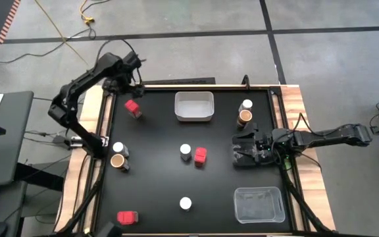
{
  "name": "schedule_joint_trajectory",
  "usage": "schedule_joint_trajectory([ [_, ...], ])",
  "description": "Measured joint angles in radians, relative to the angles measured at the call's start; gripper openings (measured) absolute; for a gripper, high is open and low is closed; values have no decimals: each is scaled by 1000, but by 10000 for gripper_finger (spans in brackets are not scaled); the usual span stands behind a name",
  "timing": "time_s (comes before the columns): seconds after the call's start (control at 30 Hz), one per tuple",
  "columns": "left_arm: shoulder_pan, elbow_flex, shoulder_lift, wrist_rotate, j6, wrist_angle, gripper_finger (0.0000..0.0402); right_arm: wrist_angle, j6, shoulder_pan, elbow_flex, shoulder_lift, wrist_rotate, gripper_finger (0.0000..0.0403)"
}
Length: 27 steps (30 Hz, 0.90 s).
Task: Sort spices by type
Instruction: Put the top left red seasoning can into the gray bin
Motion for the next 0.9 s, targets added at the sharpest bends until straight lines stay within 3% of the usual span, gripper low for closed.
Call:
schedule_joint_trajectory([
  [0.33, -97, -263, -106, 8, -354, 215, 343, 0, 3, 0, 0, 0, 0, 368],
  [0.67, -76, -303, -95, -22, -527, 361, 343, 0, 2, 0, 0, 0, 0, 368],
  [0.9, -71, -303, -94, -37, -604, 344, 343, 0, 2, 0, 0, 0, 0, 368],
])
